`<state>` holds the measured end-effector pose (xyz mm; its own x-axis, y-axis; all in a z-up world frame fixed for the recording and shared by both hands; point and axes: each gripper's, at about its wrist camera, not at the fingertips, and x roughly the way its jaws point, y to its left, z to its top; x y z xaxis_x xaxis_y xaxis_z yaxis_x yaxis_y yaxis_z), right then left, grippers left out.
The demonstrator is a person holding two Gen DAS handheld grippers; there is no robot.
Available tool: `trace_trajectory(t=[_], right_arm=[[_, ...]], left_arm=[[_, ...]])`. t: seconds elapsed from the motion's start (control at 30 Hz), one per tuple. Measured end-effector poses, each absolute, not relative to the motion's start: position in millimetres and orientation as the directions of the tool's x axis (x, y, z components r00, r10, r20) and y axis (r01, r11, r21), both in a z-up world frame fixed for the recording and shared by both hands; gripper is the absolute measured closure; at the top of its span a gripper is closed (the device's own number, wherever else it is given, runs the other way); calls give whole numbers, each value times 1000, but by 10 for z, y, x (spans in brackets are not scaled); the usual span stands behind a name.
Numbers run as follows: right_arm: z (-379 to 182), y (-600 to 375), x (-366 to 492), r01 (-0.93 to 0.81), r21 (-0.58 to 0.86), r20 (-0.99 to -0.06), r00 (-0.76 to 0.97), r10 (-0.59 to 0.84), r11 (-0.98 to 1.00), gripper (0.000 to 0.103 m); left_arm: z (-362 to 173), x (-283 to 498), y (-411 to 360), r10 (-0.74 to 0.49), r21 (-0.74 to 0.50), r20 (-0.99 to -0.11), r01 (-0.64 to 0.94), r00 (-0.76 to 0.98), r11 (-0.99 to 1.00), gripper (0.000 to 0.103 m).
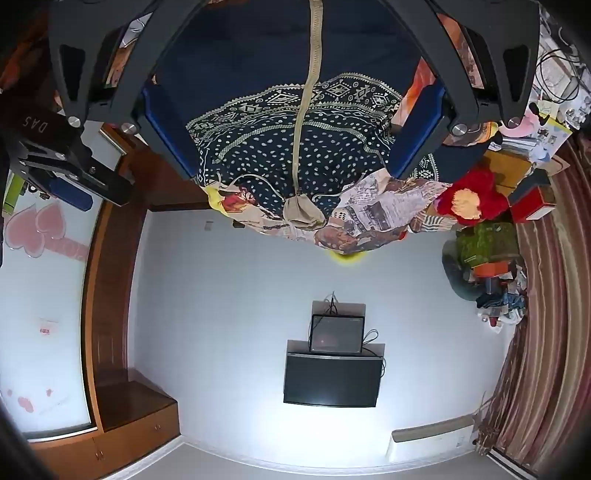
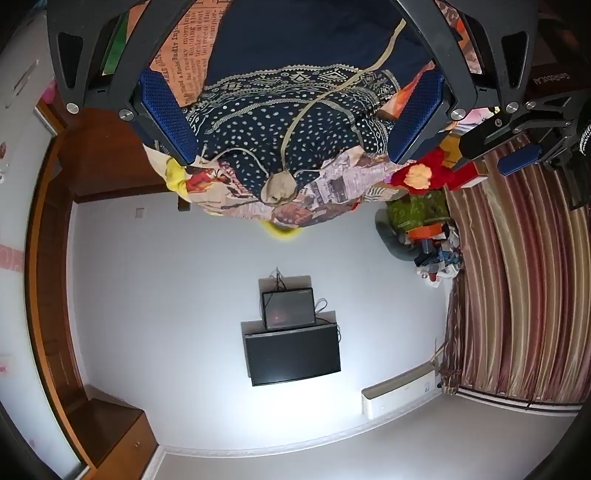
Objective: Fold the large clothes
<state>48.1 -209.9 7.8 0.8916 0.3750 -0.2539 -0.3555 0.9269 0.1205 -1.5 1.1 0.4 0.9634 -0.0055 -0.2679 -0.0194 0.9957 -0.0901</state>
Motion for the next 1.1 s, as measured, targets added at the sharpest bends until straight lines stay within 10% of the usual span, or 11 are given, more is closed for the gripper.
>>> trace_trajectory(t=[1.1], right_arm=[[21, -2011, 499, -355, 106, -280, 886, 370, 929, 0]], left_arm=[[-114, 36, 109, 9, -112, -282, -43, 959, 993, 0]])
